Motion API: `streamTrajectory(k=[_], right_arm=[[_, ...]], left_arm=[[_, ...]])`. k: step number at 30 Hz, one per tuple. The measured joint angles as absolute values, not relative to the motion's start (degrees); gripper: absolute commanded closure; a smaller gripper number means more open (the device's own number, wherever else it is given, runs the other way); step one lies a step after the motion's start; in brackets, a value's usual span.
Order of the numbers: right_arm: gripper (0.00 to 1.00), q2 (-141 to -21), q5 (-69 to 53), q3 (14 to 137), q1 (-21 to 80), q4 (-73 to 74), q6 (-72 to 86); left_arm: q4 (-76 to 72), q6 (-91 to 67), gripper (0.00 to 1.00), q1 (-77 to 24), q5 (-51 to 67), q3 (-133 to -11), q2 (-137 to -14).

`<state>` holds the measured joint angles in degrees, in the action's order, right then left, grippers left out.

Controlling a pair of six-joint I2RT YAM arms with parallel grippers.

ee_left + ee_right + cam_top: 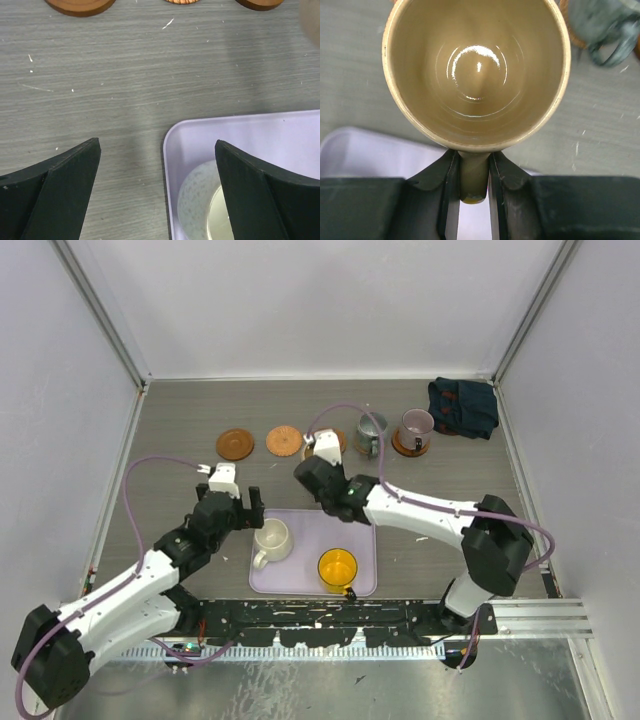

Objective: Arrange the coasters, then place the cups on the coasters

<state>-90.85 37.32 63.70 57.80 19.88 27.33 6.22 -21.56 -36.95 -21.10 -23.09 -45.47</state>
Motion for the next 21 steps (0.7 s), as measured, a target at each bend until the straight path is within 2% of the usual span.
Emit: streamTrajectory(k=[7, 13, 21], right_arm=[[0.99, -100.42, 33.85, 76.99, 47.48, 16.78, 21.71], [0.99, -109.82, 29.39, 85.21, 42.09, 16.99, 19.51], [0.99, -115.83, 24.77, 90.43, 37.12, 20.51, 19.66]], left_arm=[[1.54, -18.46, 0.02, -36.03, -22.79, -30.09, -58.54], [-2.28, -18.52, 0.02, -30.13, -21.17, -36.40, -68.47], [-4.08, -18.50, 0.02, -27.62, -19.57, -38.46, -71.07]])
